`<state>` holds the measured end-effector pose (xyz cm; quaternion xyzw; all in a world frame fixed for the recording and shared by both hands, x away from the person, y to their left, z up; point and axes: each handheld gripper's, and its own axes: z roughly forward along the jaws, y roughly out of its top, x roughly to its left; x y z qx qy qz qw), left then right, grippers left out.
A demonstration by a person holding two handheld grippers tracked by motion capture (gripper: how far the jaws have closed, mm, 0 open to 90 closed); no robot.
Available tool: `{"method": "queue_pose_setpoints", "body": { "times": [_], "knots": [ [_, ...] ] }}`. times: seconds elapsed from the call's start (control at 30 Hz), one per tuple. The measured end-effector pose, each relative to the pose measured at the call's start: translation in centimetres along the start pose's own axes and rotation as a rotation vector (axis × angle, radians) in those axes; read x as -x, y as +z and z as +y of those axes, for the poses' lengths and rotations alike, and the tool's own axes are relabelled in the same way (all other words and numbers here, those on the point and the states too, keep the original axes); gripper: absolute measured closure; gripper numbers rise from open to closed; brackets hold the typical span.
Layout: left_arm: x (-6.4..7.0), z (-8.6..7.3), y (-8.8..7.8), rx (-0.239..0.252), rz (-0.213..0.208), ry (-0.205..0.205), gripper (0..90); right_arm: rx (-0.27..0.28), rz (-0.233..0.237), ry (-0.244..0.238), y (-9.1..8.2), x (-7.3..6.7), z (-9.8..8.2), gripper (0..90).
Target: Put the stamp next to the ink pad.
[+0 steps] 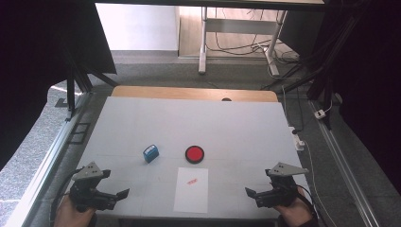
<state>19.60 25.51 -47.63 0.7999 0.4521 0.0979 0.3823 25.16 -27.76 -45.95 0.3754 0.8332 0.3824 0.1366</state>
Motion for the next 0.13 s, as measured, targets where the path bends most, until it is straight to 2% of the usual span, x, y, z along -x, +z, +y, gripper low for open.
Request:
{"method": "queue_pose_setpoints", "body": {
  "times": [0.13],
  "knots": [
    [-0.01, 0.14, 0.19, -0.013, -0.002, -0.001, 0.3, -0.008, -0.005, -0.003, 0.06, 0.0, -0.01, 0.0]
  ]
}}
